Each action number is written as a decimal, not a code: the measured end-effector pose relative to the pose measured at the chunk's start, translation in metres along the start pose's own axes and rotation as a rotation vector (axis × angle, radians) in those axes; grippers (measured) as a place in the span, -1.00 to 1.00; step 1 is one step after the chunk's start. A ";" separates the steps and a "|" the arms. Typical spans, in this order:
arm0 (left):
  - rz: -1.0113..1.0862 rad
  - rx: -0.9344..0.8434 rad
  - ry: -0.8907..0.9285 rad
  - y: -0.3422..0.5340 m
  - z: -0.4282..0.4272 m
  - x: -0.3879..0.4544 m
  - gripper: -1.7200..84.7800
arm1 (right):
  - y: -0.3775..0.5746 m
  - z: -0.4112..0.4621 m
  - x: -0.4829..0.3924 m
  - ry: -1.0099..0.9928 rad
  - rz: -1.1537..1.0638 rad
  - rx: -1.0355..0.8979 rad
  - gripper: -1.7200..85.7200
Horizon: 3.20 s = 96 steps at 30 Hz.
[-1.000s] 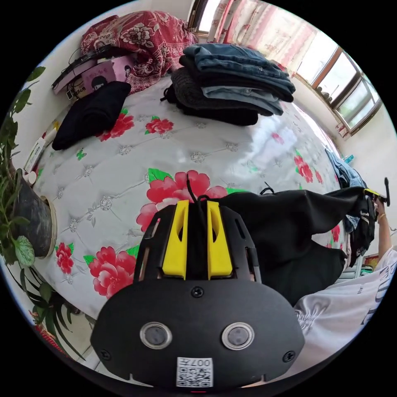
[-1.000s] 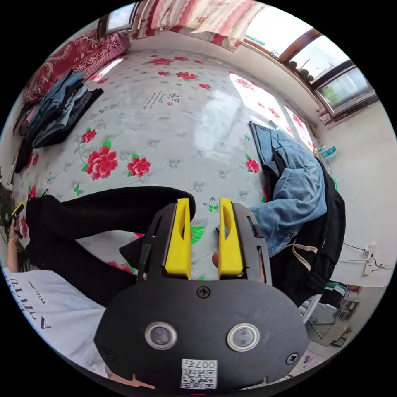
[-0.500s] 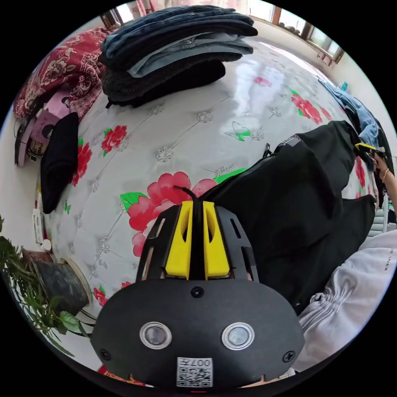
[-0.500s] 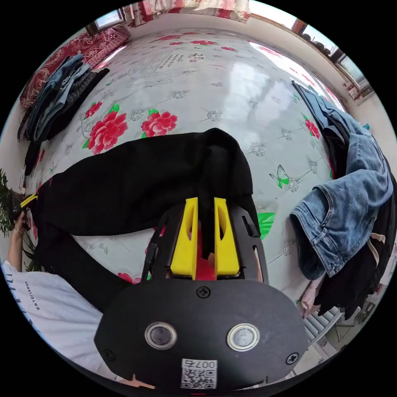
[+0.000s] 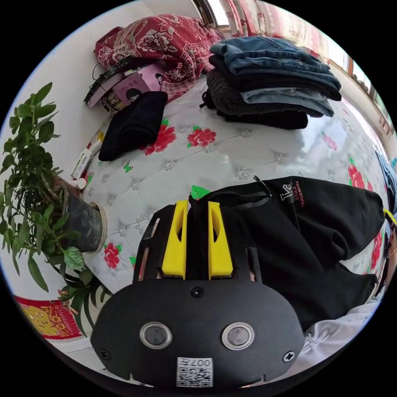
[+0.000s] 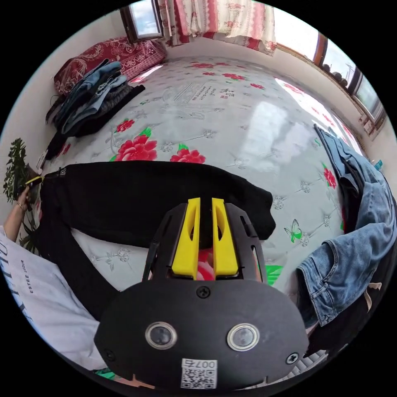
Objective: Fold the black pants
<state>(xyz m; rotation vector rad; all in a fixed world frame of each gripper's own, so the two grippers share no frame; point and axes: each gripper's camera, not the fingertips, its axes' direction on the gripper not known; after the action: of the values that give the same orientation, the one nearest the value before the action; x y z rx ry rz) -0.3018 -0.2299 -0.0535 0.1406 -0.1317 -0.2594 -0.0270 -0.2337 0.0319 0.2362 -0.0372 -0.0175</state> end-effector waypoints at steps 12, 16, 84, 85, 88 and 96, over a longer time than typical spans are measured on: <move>0.123 -0.102 0.057 0.050 0.057 0.021 -0.85 | 0.031 -0.001 0.109 0.162 0.373 -0.107 -0.95; 0.022 -0.091 0.146 0.060 0.040 -0.009 -0.85 | 0.083 -0.061 0.115 -0.037 0.428 0.101 -0.89; -0.786 0.062 0.669 0.156 0.080 -0.264 -0.81 | 0.171 -0.169 0.145 -0.335 0.763 0.332 -0.82; -0.723 0.079 0.639 0.156 0.071 -0.258 -0.80 | 0.177 -0.164 0.148 -0.305 0.766 0.342 -0.80; -0.638 0.096 0.532 0.179 0.049 -0.247 -0.77 | 0.208 -0.153 0.161 -0.206 0.830 0.339 -0.76; -0.882 0.028 0.512 0.260 0.054 -0.237 -0.68 | 0.227 -0.103 0.213 -0.325 0.921 0.296 -0.73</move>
<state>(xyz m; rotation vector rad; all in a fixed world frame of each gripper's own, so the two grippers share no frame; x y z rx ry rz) -0.4724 0.0753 0.0131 0.2844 0.4523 -1.0882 0.1928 0.0063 -0.0075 0.4931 -0.4707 0.8721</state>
